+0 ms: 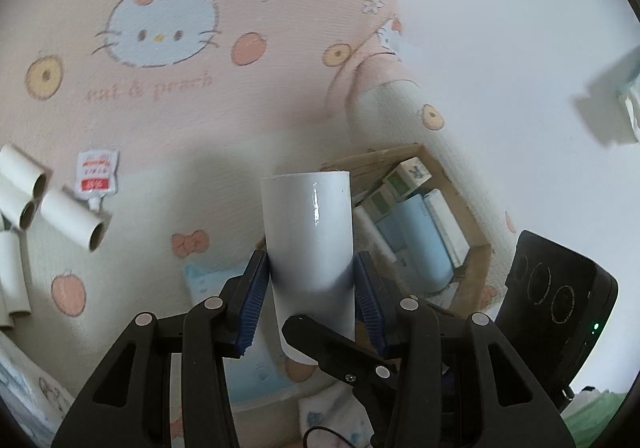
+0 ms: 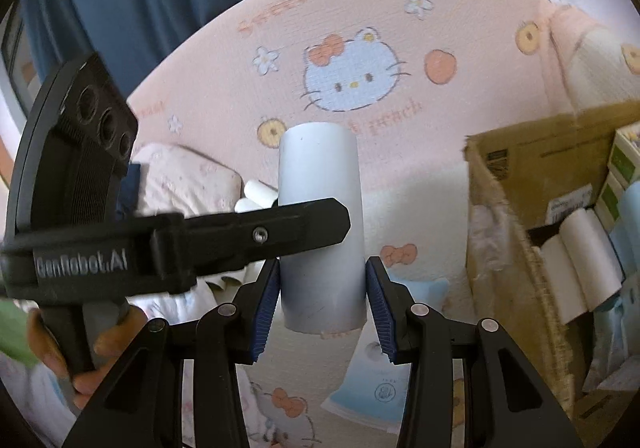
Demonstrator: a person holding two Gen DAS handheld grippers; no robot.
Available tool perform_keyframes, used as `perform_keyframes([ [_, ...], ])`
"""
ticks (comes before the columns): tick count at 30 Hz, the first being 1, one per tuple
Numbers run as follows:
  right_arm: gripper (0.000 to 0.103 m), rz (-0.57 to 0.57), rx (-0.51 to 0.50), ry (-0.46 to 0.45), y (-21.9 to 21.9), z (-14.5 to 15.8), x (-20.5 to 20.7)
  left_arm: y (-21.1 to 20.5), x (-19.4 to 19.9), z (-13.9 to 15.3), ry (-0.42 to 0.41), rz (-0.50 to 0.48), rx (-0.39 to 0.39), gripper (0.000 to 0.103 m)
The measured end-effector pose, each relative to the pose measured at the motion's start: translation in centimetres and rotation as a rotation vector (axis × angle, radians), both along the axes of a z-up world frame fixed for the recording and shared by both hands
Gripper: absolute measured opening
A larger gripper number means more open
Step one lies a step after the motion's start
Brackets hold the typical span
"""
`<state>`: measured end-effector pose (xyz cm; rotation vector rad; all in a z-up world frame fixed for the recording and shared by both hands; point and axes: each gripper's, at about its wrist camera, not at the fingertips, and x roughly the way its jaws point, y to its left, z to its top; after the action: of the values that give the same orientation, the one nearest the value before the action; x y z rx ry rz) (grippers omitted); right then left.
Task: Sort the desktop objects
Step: 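Carry the held white tube with the right tool to the cardboard box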
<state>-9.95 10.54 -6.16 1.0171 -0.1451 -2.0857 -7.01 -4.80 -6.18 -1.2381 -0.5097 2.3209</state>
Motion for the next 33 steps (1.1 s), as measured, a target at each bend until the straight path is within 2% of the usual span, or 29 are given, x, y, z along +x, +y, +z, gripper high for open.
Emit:
perform_keyframes([
  [8, 0.040, -0.059, 0.014, 0.049, 3.4, 2.9, -1.1, 3.9, -1.7, 2.4, 0.020, -0.081, -0.017, 0.048],
  [14, 0.040, -0.107, 0.073, 0.071, 5.1, 3.9, -2.2, 7.3, -3.5, 3.5, 0.020, -0.136, -0.054, 0.048],
  [19, 0.040, -0.132, 0.080, 0.071, 6.8, 4.3, -3.6, 10.0, -4.7, 4.0, 0.011, -0.188, -0.069, 0.048],
  [23, 0.040, -0.141, 0.102, 0.046, 8.3, 4.2, -4.9, 11.7, -5.9, 3.6, -0.023, -0.217, -0.074, 0.048],
  [33, 0.041, -0.121, 0.070, -0.112, 11.5, 2.4, -8.8, 15.3, -9.0, 1.7, -0.179, -0.246, -0.103, 0.048],
])
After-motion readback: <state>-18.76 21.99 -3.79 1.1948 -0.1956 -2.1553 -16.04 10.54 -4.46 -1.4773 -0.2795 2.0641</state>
